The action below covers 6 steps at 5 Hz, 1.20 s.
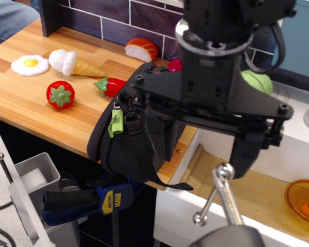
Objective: Zip zipper bag
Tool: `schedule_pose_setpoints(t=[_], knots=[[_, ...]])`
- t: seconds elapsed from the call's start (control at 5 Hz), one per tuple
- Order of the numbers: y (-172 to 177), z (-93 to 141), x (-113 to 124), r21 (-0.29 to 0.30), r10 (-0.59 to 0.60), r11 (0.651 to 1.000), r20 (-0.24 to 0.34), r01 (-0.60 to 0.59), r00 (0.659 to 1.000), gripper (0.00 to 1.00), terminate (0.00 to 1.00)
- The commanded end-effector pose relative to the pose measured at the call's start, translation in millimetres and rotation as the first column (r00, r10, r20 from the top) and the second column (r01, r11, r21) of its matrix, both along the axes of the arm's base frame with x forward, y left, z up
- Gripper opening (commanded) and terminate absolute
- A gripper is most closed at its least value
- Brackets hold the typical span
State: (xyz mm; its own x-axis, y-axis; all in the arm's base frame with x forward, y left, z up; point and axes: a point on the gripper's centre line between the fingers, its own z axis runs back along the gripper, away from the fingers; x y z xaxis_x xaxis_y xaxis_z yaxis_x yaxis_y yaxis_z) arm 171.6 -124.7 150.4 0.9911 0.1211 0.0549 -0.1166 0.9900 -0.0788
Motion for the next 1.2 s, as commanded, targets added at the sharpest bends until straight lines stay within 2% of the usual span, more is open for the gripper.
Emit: schedule_pose_setpoints(t=[0.0, 0.4, 0.6, 0.8, 1.0], knots=[[0, 0, 0, 0.000, 0.000, 1.000, 0.000, 0.000, 1.000, 1.00, 0.00], [55, 2, 6, 0.018, -0.112, 0.994, 0.007, 0.112, 0.994, 1.00, 0.00], [91, -4, 20, 0.023, -0.061, 0.998, 0.010, 0.061, 0.998, 1.00, 0.00], [118, -6, 30, 0.048, -0.014, 0.999, 0.058, 0.011, 0.998, 1.00, 0.00], [129, -12, 44, 0.051, 0.033, 0.998, 0.080, -0.037, 0.996, 1.00, 0.00]])
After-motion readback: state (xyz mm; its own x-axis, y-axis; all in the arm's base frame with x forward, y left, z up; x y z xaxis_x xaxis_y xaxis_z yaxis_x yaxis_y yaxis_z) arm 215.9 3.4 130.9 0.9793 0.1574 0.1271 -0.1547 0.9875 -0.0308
